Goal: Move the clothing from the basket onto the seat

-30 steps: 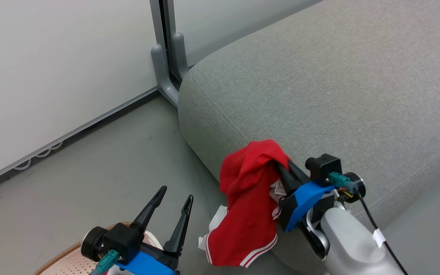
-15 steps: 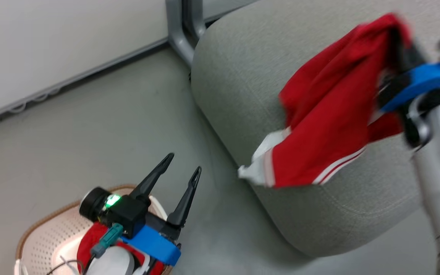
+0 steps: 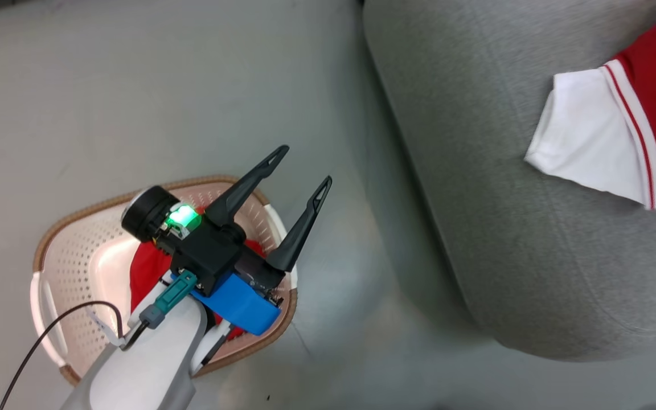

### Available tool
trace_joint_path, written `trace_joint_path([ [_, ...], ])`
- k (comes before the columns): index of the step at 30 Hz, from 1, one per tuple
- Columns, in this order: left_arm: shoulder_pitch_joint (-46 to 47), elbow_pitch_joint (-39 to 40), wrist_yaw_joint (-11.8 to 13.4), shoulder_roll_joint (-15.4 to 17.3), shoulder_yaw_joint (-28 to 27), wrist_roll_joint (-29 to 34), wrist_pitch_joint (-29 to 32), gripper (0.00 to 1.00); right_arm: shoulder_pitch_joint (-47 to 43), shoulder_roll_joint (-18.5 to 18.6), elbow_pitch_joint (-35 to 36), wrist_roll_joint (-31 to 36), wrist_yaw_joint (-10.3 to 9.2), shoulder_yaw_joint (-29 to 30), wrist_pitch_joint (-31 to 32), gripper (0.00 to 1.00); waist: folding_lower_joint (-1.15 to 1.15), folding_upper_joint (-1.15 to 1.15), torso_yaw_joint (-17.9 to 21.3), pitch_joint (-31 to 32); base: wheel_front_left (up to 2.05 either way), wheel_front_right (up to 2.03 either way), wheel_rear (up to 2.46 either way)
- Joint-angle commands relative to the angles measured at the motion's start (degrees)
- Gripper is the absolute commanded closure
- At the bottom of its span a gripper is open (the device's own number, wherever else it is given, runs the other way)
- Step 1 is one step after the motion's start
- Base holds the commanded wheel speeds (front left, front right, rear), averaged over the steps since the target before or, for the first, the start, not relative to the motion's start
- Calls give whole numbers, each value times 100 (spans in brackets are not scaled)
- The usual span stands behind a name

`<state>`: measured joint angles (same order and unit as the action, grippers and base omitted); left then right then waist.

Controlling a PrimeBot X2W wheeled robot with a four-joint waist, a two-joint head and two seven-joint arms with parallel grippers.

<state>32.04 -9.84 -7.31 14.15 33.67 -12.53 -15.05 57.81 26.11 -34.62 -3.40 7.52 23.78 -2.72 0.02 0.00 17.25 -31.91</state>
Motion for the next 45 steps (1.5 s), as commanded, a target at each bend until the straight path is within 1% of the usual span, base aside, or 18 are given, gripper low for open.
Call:
trace_joint_path([
  [1,102,35,-23,48,0,22,-19,0,-112,-5,-9,45,-6,65,19,100,-2,0,-347,-415,0,0,0],
  [3,186,53,-23,57,15,35,-19,0,-246,-80,-76,110,-6,250,29,100,-2,0,-416,-545,0,0,0],
  [6,255,74,-23,63,0,43,-19,0,-392,-301,-231,158,-6,461,-35,100,-2,0,-484,-676,0,0,0],
  [11,280,41,-23,31,-28,40,-19,0,-520,-527,-570,314,-6,671,-155,100,-2,0,-551,-708,0,0,0],
  [19,112,-44,-23,-115,-103,-41,-19,0,-660,-522,-861,535,-6,714,-332,100,-2,0,-627,-388,0,0,0],
  [20,76,-62,-23,-147,-107,-49,-19,0,-690,-505,-879,564,-6,693,-352,91,-2,0,-635,-317,0,0,0],
  [21,43,-83,-23,-175,-110,-54,-19,0,-731,-497,-900,599,-6,672,-389,61,-2,0,-645,-229,0,0,0],
  [22,-4,-108,-23,-196,-122,-85,-19,0,-777,-492,-916,626,-6,639,-412,25,-2,0,-654,-136,0,0,0],
  [23,-49,-126,-23,-222,-140,-105,-19,0,-822,-488,-919,663,-6,595,-429,0,-2,0,-665,-55,0,0,0],
  [30,-512,-287,-23,-463,-359,-247,-19,0,-1400,-617,-851,846,-6,241,-535,0,-2,0,-754,817,0,0,0],
  [35,-991,-403,-23,-632,-604,-304,-19,0,-1998,-751,-562,829,-6,-127,-557,0,-2,0,-882,1535,0,0,0],
  [39,-1387,-454,-23,-706,-893,-293,-19,0,-2553,-892,-125,694,-6,-542,-507,0,-2,0,-1014,2026,0,0,0],
  [45,-1933,-536,-23,-759,-1419,-235,-19,0,-3526,-1144,927,439,-6,-989,-384,0,-2,0,-1254,2587,0,0,0],
])
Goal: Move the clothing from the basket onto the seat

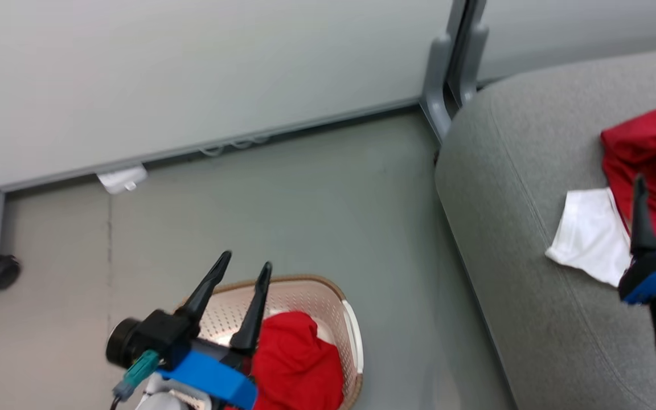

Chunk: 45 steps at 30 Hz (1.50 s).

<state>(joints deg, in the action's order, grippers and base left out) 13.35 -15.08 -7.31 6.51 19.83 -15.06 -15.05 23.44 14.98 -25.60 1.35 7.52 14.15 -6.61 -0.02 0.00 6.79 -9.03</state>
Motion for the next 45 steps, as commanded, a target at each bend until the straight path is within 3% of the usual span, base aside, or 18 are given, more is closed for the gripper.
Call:
trace_joint_path([
  [1,-155,-26,-23,4,-136,28,-19,0,-251,-61,234,-43,-6,-93,39,0,2,0,-242,370,0,0,0],
  [6,-590,-81,2,-42,-792,114,-19,0,-1186,-403,1239,-187,-6,-465,229,0,2,0,-422,643,0,0,0],
  [15,-896,-132,0,-141,-1469,246,-19,0,-2053,-839,2025,-17,-6,-827,381,0,2,0,-648,873,0,0,0],
  [24,-1107,-201,-15,-241,-1769,292,-19,0,-2590,-1177,2044,-130,-6,-1193,298,0,2,0,-679,1006,0,0,0],
  [45,-1156,-181,-23,-287,-1788,324,-19,0,-2537,-1218,1954,-184,-6,-1227,231,0,2,0,-679,946,0,0,0],
])
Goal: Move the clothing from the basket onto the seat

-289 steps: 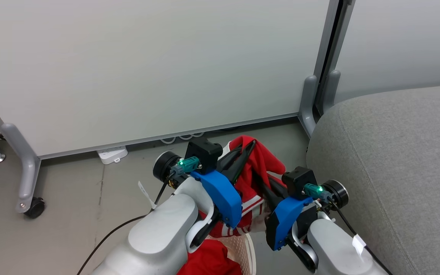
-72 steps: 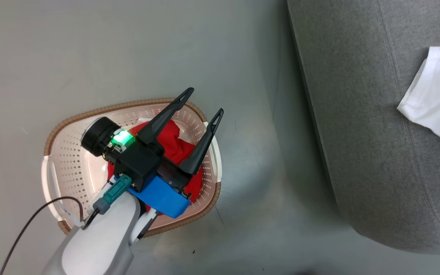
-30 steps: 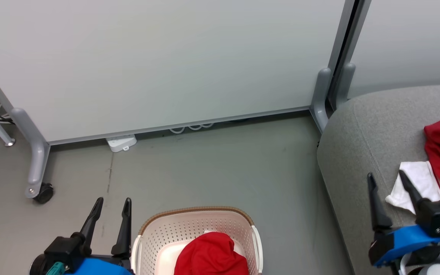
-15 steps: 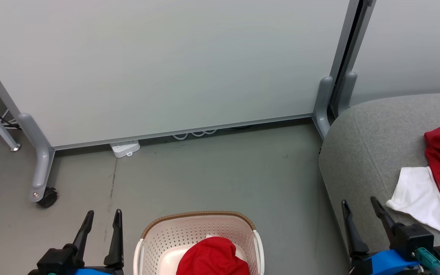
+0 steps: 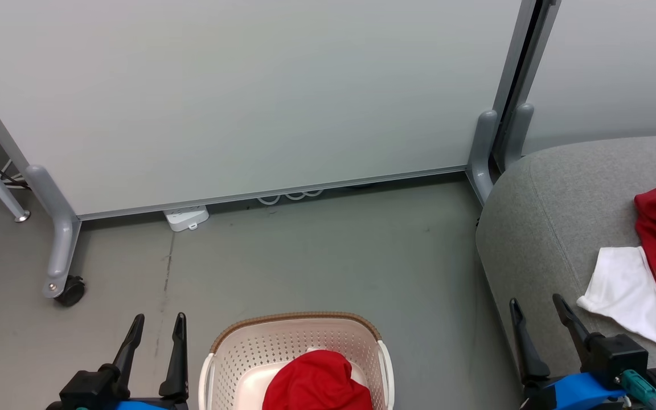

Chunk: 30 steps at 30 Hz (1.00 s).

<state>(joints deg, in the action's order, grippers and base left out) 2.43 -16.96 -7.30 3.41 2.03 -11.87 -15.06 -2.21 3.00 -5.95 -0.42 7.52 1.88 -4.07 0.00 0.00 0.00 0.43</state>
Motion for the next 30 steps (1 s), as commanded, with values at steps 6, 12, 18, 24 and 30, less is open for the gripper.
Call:
trace_joint_path([
  [6,-12,22,-24,49,39,-5,-17,0,112,-20,2,-41,-6,-40,-59,0,0,0,49,-124,0,0,0],
  [12,254,108,-24,71,142,16,-17,0,339,-19,137,-27,-6,-88,-92,0,0,0,138,-621,0,0,0],
  [18,652,31,-25,111,339,21,-18,0,803,-20,296,66,-6,-220,-128,0,0,0,320,-1434,0,0,0],
  [24,1327,-276,-24,200,664,0,-17,0,1430,-19,454,125,-6,-299,-216,0,0,0,534,-2384,0,0,0],
  [30,2074,-831,-24,306,988,-31,-17,0,2024,-19,536,92,-6,-468,-325,0,0,0,826,-3266,0,0,0],
])
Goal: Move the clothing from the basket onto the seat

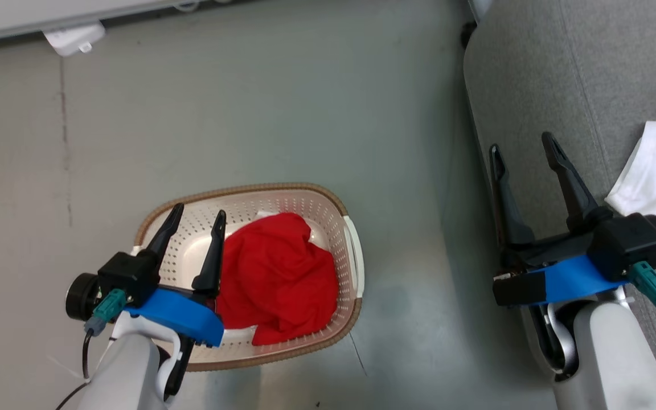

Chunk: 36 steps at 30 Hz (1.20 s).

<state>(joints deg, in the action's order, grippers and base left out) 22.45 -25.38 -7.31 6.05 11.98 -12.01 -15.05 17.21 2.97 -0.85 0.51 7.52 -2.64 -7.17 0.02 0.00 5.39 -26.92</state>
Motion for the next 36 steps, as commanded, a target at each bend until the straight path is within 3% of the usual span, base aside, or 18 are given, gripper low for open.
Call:
trace_joint_path([
  [1,188,-103,-23,61,36,-29,-18,0,168,-15,29,-15,-6,-40,-43,0,-2,0,340,-659,0,0,0],
  [15,1317,-1951,36,503,-150,38,-19,0,715,-16,-200,-447,-6,-435,-456,0,-2,0,1052,-2051,0,0,0],
  [25,1772,-3084,295,671,-357,-102,0,0,898,-16,-427,-803,-6,-692,-711,0,-2,0,1375,-2602,0,0,0],
  [36,2124,-3721,468,771,-453,-267,181,0,946,-16,-492,-1020,-6,-812,-800,0,-2,0,1564,-2963,0,0,0],
])
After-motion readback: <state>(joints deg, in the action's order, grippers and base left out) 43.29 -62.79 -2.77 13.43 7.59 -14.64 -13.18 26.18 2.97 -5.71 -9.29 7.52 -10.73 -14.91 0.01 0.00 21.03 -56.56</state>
